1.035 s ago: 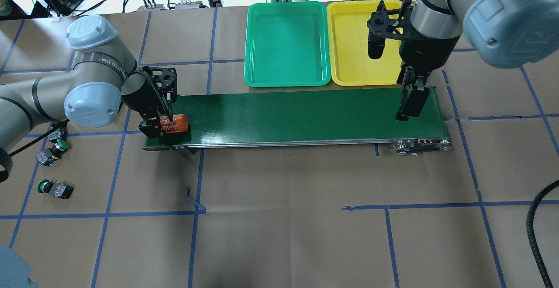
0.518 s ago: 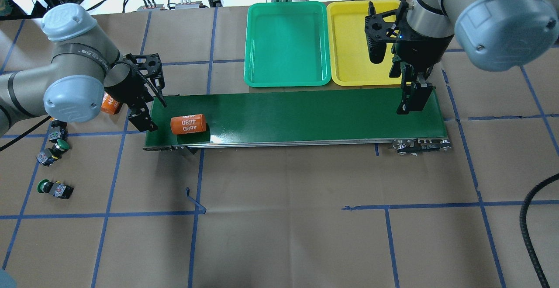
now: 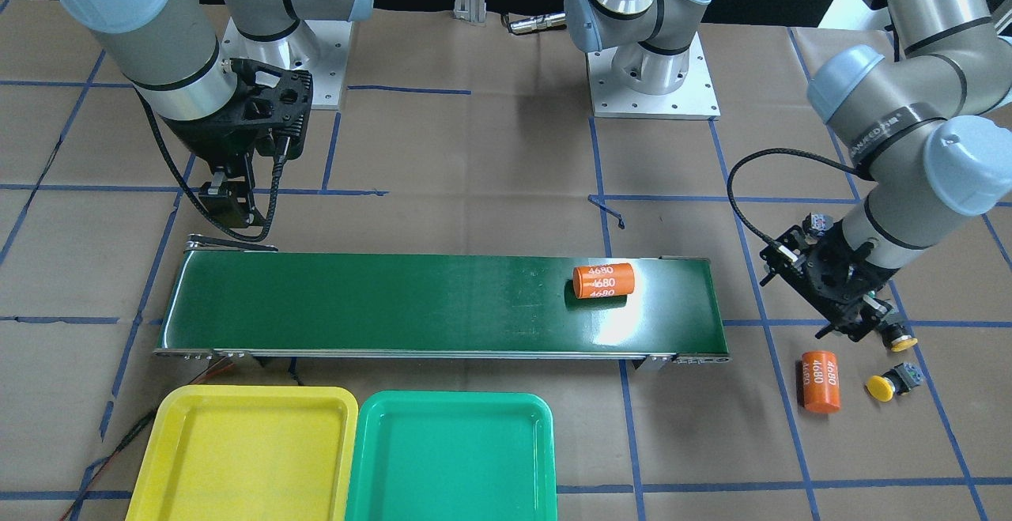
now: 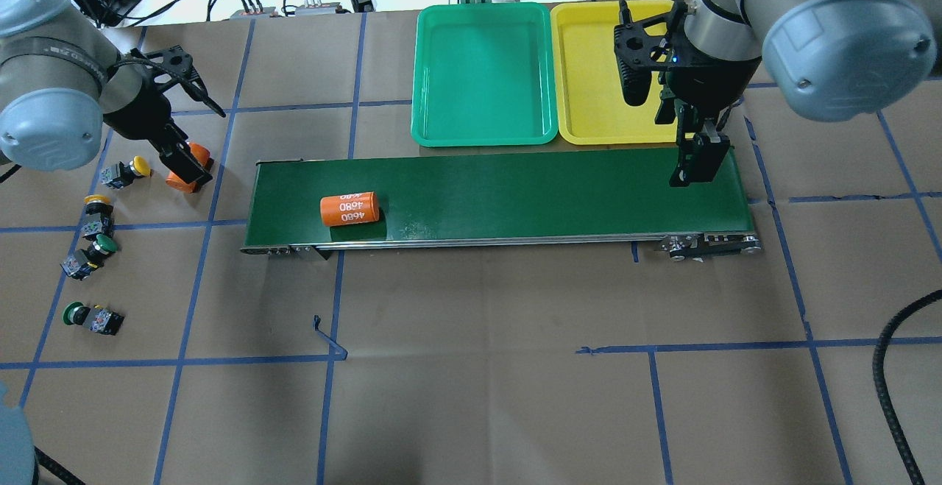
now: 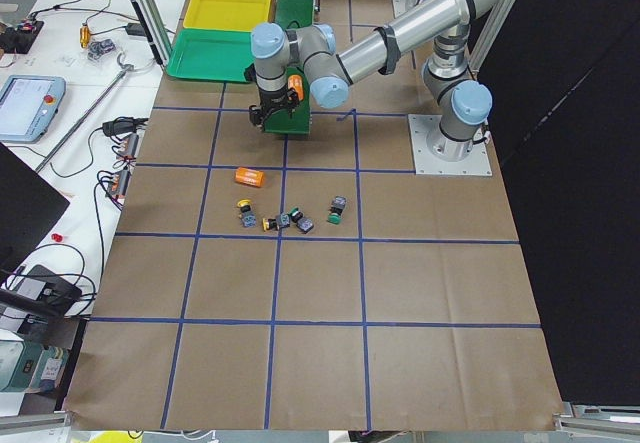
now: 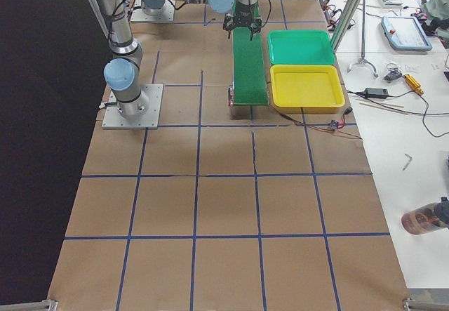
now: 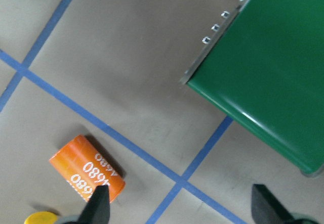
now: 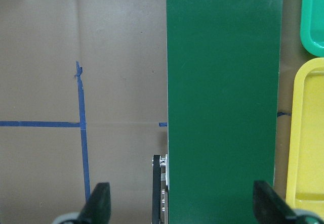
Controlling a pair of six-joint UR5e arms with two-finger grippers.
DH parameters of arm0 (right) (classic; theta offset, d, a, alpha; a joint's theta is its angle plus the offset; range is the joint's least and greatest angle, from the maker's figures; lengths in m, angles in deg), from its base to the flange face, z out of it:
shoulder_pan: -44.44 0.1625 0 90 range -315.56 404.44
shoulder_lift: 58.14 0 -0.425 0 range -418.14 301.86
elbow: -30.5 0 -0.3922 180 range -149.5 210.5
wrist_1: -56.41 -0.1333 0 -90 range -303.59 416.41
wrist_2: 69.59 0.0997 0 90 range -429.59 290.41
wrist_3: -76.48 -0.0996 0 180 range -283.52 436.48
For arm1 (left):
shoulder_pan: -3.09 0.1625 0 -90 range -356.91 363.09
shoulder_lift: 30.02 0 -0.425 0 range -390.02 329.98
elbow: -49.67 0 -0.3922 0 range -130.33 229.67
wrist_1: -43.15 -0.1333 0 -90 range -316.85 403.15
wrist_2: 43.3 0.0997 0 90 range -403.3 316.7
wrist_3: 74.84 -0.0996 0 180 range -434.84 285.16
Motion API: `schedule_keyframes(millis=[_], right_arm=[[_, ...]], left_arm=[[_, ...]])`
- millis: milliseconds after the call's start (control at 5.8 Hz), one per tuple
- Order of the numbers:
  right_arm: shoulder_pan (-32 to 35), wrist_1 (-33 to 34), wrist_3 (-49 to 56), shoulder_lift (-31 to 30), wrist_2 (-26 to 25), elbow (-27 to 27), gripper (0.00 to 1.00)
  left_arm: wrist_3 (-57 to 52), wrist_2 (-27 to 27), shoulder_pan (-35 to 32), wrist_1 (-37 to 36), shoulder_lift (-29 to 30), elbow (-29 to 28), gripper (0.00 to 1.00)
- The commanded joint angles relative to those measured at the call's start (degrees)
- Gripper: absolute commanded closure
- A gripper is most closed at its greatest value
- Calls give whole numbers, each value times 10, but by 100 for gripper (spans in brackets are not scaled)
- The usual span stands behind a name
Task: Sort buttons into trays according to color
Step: 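Reach the left gripper to the yellow-capped button and grasp it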
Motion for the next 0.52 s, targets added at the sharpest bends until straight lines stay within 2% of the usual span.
schedule_keyframes(millis=[0, 173, 345], right_arm=[[0, 3, 0, -1, 4, 0, 0], [0, 2, 3, -3, 5, 1, 0], [2, 2, 10, -2, 4, 4, 0]], left_arm=[[-22, 3, 43, 3, 17, -24, 2], [-74, 0, 82, 4, 30, -25, 2], [-111, 2, 95, 2, 49, -44, 2]])
